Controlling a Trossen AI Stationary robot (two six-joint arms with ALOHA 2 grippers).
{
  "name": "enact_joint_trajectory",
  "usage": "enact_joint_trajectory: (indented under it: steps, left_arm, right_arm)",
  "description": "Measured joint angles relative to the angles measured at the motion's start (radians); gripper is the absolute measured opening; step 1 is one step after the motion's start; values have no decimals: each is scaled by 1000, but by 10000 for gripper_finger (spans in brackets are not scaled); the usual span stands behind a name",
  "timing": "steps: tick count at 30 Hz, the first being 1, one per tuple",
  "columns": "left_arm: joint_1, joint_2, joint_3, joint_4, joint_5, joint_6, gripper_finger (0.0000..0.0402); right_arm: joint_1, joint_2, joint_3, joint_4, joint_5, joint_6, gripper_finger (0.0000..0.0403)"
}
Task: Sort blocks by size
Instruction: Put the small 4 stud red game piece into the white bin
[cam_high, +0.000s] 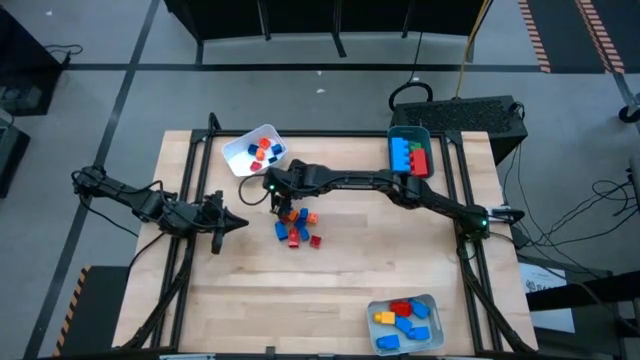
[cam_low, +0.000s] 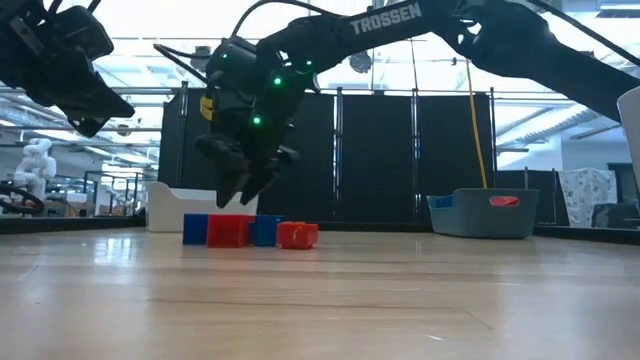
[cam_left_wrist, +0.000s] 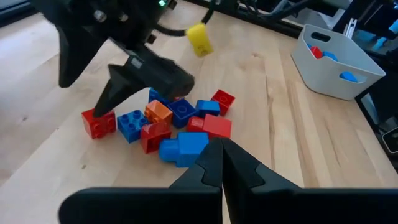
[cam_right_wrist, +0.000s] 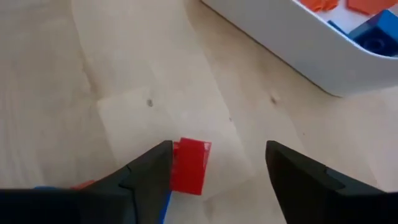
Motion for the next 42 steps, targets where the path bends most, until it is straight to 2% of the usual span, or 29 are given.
enact_joint_trajectory:
  steps: [7, 11, 17, 23, 25, 29, 34, 38, 42]
  left_arm:
    - [0, 0, 0, -1, 0, 0, 2]
    - [0, 0, 0, 0, 0, -1, 2]
    - [0, 0, 0, -1, 0, 0, 2]
    - [0, 0, 0, -1, 0, 0, 2]
    - [0, 0, 0, -1, 0, 0, 2]
    - [0, 0, 0, -2, 0, 0, 2]
    - [0, 0, 0, -26, 0, 0, 2]
    - [0, 0, 0, -25, 0, 0, 2]
    - [0, 0, 0, -25, 0, 0, 2]
  right_arm:
    - [-5, 24, 1, 7, -27, 3, 236]
    - [-5, 42, -2, -13, -28, 25, 215]
    - [-9, 50, 1, -12, -24, 26, 148]
    - [-17, 50, 0, -23, -22, 33, 27]
    - [-18, 49, -1, -2, -32, -18, 10]
    - [-18, 20, 0, 21, -69, -53, 47]
    - [-24, -48, 0, -128, -81, -52, 116]
    - [-24, -102, 2, -235, -75, 5, 176]
    - [-24, -74, 1, -274, -77, 83, 231]
